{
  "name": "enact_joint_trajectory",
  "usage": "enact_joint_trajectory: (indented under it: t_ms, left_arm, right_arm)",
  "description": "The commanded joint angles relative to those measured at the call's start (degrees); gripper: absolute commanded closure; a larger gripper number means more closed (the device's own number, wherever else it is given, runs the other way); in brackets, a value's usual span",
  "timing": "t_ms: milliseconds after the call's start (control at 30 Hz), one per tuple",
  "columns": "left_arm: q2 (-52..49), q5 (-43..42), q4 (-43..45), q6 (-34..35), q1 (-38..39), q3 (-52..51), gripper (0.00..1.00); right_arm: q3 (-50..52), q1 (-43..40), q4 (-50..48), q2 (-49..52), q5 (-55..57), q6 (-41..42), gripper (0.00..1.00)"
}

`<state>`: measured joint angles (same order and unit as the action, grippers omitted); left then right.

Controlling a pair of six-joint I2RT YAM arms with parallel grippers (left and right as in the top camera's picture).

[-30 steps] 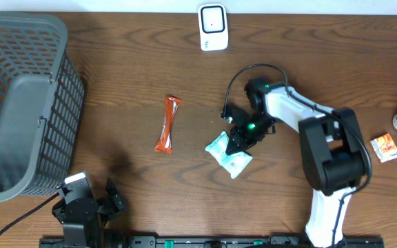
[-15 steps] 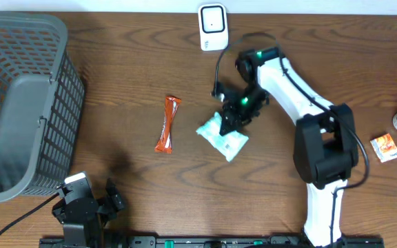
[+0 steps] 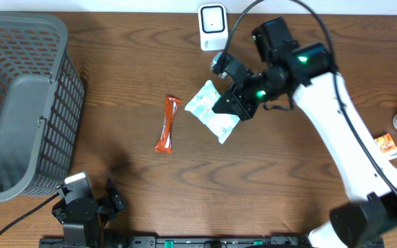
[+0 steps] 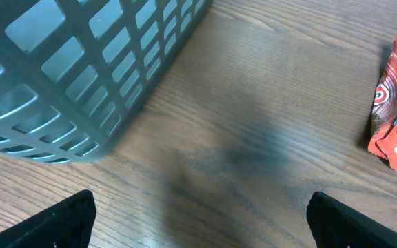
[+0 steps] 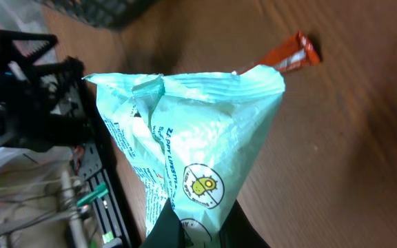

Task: Scan the item barcode
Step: 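Lift the wipes pack and carry it up toward the white scanner, then hold the wipes pack in front of the scanner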

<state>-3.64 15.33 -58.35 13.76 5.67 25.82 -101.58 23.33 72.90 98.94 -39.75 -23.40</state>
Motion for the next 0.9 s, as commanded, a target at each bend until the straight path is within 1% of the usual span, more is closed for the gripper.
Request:
enact_joint_trajectory:
  t_ms: [0,33,133,267,333,467,533,633,700,867]
  left_arm:
    - [0.02,0.31,-0.04,0.50,-0.24,-0.11,0.02]
    - [0.02,0.31,-0.04,0.50,-0.24,-0.11,0.02]
    - [0.02,0.31,-0.04,0.50,-0.24,-0.11,0.02]
    - [0.02,0.31,-0.04,0.52,-0.24,-0.11,0.02]
    - [0.02,0.31,-0.04,0.50,-0.24,-0.11,0.02]
    - [0.02,0.31,-0.04,0.52,-0.24,-0.11,0.02]
    - [0.02,0.31,-0.04,0.50,-0.24,-0.11,0.02]
    - [0.02,0.31,-0.04,0.50,-0.24,-0.11,0.02]
    - [0.02,0.31,-0.04,0.50,-0.24,-0.11,0.02]
    - [0.02,0.31,-0.04,0.50,-0.24,-0.11,0.02]
  right_arm:
    - [-1.20,1.01,-0.07,-3.87,-1.68,4.50,0.99]
    - [-1.20,1.01,-0.02,-4.92,-1.66,6.84,0.99]
    - [-1.20,1.01,-0.02,-5.75,0.42,10.23,0.99]
    - [-1.09,1.62,-1.22,-5.70,10.12,12.26,0.98]
    - [-1.05,2.25,-4.04,-5.70,17.03,12.24,0.98]
    - [-1.05,3.32,-15.15,-5.68,29.62,12.13,0.99]
    - [-0.87,3.45,-21.66,-5.38,33.05,9.62,0.98]
    - [-0.24,3.45,-31.47,-3.65,33.70,-0.02,0.99]
    - [-0.24,3.39,-35.95,-1.77,34.51,-4.09,0.99]
    - [-0.24,3.32,-48.59,5.09,42.60,-9.01,0.98]
